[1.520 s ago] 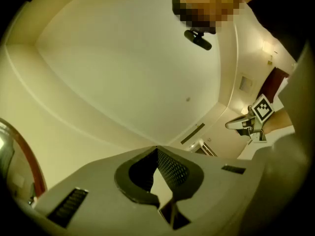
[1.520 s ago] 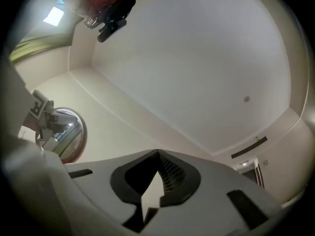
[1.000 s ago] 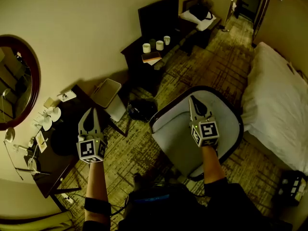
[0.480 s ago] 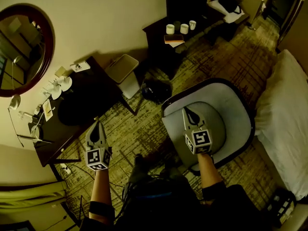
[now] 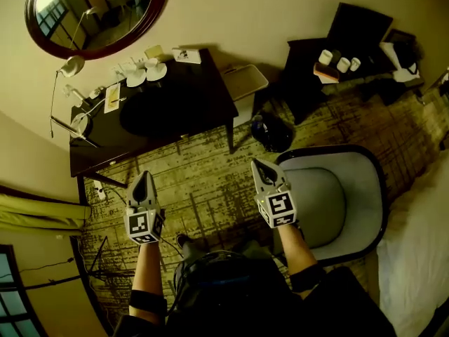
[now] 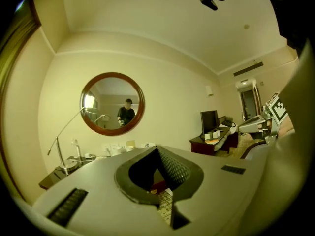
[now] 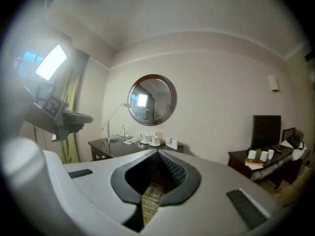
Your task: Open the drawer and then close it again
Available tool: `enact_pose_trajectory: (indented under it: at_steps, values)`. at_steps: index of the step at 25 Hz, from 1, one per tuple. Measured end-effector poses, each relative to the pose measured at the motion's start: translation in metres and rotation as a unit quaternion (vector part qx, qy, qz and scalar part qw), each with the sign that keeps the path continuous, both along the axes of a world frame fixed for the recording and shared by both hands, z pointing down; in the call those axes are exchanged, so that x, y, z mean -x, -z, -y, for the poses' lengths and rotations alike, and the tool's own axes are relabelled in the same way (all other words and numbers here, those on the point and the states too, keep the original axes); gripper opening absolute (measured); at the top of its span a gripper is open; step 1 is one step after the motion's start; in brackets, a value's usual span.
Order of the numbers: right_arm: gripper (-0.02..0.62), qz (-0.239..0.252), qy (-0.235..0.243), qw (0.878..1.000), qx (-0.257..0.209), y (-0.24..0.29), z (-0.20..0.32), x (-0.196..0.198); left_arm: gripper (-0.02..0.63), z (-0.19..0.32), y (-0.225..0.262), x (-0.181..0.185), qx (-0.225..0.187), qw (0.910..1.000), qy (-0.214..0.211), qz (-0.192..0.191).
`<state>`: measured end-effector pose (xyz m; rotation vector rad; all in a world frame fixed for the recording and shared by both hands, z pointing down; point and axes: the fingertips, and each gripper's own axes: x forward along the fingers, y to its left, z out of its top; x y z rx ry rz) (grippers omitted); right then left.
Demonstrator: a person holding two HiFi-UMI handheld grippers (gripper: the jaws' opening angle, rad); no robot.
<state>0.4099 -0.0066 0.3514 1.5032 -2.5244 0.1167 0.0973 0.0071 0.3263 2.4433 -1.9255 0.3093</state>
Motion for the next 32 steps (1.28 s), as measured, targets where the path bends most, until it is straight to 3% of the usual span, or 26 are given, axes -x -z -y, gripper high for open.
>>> enact_pose_trajectory:
  at_steps: [4,9,14,24,28,32]
  values:
    - [0.009,0.001,0.022,1.0,0.001,0.001,0.015,0.072,0.0,-0.005,0.009,0.065,-0.008,0.9994,0.032,-0.008]
    - [0.009,0.001,0.039,0.999,0.012,-0.01,0.02,0.167,0.0,-0.012,0.009,0.148,-0.013,0.9993,0.034,0.008]
    - [0.009,-0.001,0.033,0.999,0.013,-0.02,0.023,0.231,0.0,-0.014,0.0,0.206,-0.014,0.9995,0.028,0.0]
    - [0.01,0.012,-0.002,0.998,0.069,-0.073,0.033,0.294,0.0,0.004,-0.007,0.238,-0.001,0.9994,-0.018,-0.031]
    - [0.025,0.058,-0.017,0.992,0.112,-0.112,0.052,0.295,0.0,0.014,-0.012,0.235,0.004,0.9996,-0.013,-0.026]
    - [0.039,0.129,-0.053,0.975,0.173,-0.167,0.083,0.291,0.0,0.024,-0.018,0.236,0.006,0.9996,-0.007,-0.025]
